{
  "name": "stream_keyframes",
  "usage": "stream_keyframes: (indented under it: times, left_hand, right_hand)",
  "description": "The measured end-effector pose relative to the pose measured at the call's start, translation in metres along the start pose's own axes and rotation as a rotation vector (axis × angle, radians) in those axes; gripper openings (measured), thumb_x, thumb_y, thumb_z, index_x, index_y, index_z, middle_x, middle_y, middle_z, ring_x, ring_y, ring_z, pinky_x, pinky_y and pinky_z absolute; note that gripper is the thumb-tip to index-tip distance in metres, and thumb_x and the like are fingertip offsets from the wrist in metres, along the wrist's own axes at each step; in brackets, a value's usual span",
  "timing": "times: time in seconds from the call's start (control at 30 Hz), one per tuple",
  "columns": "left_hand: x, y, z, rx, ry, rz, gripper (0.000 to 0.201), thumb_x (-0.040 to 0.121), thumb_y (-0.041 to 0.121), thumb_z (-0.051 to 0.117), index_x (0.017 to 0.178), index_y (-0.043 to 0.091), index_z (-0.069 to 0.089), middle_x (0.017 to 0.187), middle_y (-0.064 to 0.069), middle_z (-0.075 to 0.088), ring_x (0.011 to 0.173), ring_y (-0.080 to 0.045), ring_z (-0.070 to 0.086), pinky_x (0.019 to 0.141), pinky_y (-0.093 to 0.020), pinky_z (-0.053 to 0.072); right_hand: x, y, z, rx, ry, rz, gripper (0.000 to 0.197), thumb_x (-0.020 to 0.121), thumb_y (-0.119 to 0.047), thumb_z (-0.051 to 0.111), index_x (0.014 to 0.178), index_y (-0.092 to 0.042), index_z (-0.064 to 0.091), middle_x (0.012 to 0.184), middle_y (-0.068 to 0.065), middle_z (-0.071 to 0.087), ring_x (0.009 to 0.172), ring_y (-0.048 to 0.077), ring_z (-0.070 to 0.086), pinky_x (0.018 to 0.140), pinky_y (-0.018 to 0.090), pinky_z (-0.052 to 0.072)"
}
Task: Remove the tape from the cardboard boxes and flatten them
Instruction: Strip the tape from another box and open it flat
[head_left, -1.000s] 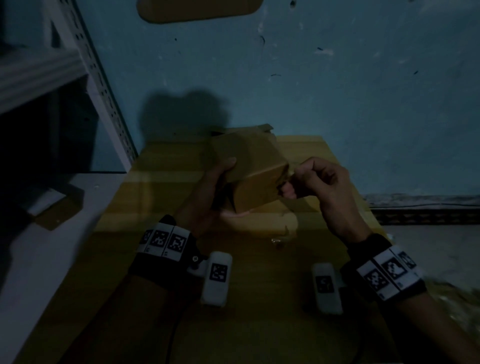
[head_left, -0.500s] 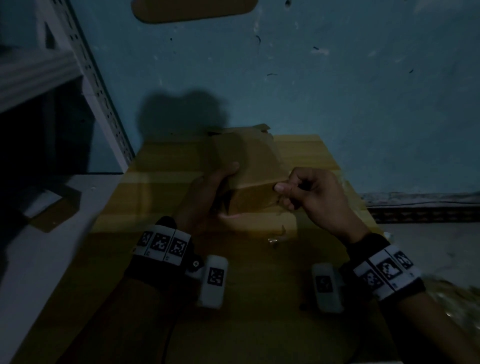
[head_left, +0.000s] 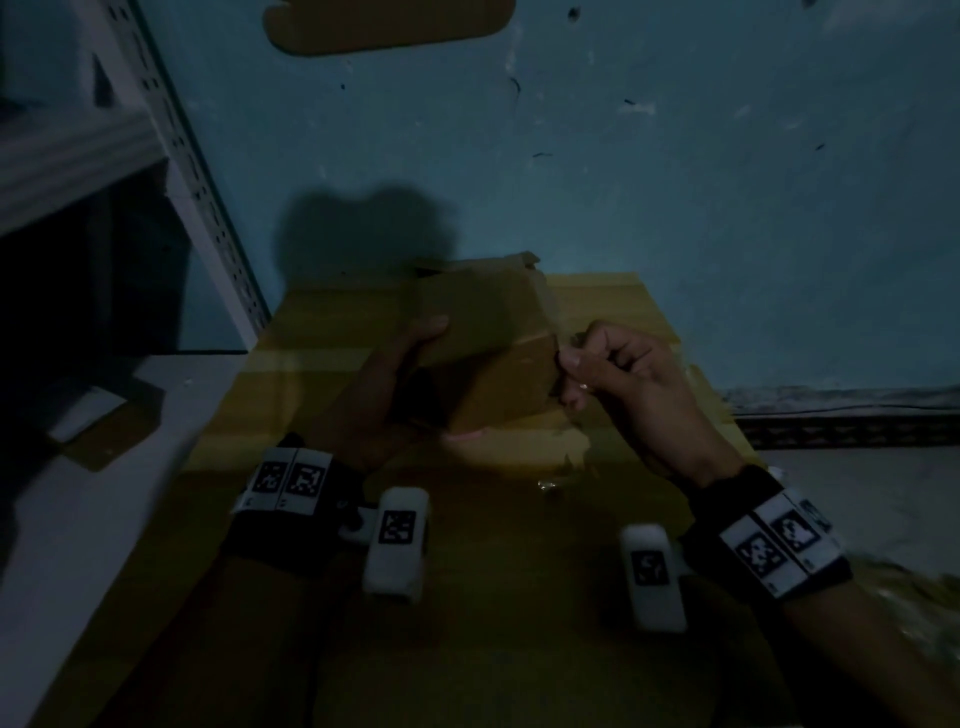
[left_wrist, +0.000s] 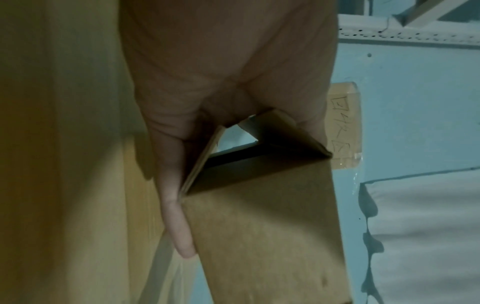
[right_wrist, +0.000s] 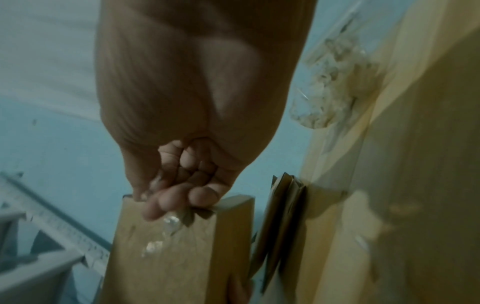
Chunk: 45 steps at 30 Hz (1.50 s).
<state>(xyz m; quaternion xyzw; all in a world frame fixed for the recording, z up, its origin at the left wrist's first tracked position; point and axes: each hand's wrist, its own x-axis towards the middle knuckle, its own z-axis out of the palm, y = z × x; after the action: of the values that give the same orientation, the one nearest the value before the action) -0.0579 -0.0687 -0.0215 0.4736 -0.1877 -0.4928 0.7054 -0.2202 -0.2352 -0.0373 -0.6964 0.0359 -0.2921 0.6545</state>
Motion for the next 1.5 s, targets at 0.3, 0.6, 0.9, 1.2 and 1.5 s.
stream_keyframes:
  times: [0.3,0.6,0.9,1.2,1.5]
  left_hand:
    - [0.004,-0.005,-0.005,-0.081,-0.048,-0.073,0.047,0.085,0.049,0.051,0.096,0.013,0.08,0.099,-0.014,0.072,0.086,-0.032,0.068,0.088,-0.05,0.046]
    - [0.007,-0.005,-0.006,-0.178,0.043,-0.102,0.061,0.076,0.053,0.059,0.124,0.016,0.064,0.124,-0.016,0.067,0.103,-0.036,0.067,0.076,-0.053,0.057]
    - [0.01,-0.006,-0.004,-0.187,0.019,-0.091,0.058,0.083,0.05,0.06,0.127,0.013,0.064,0.121,-0.019,0.068,0.098,-0.036,0.071,0.084,-0.055,0.055]
    - [0.008,-0.001,-0.003,-0.143,0.077,-0.006,0.048,0.094,0.05,0.05,0.129,0.018,0.06,0.112,-0.011,0.074,0.1,-0.031,0.071,0.082,-0.052,0.057]
    - [0.01,-0.006,0.002,-0.09,-0.011,0.087,0.049,0.099,0.045,0.048,0.144,0.025,0.045,0.132,-0.011,0.064,0.119,-0.033,0.063,0.093,-0.058,0.051]
  right_hand:
    - [0.001,-0.002,0.001,0.349,-0.069,0.026,0.036,0.098,-0.001,0.049,0.064,-0.015,0.049,0.055,-0.001,0.049,0.048,0.007,0.042,0.051,0.016,0.041]
    - [0.003,-0.002,-0.006,0.486,-0.103,0.063,0.019,0.087,-0.014,0.063,0.073,-0.011,0.051,0.069,0.01,0.053,0.067,0.023,0.042,0.067,0.031,0.038]
    - [0.002,-0.002,-0.007,0.351,0.061,0.107,0.039,0.105,-0.037,0.037,0.106,-0.006,0.061,0.082,0.002,0.063,0.074,0.012,0.059,0.074,0.025,0.049]
    - [0.003,0.001,-0.012,0.464,0.163,0.135,0.08,0.098,-0.072,0.019,0.104,-0.007,0.065,0.091,0.01,0.065,0.077,0.018,0.059,0.072,0.03,0.048]
    - [0.002,0.006,0.004,-0.203,0.172,0.346,0.064,0.07,-0.056,0.076,0.11,-0.008,0.063,0.102,0.011,0.071,0.082,0.02,0.07,0.077,0.037,0.062]
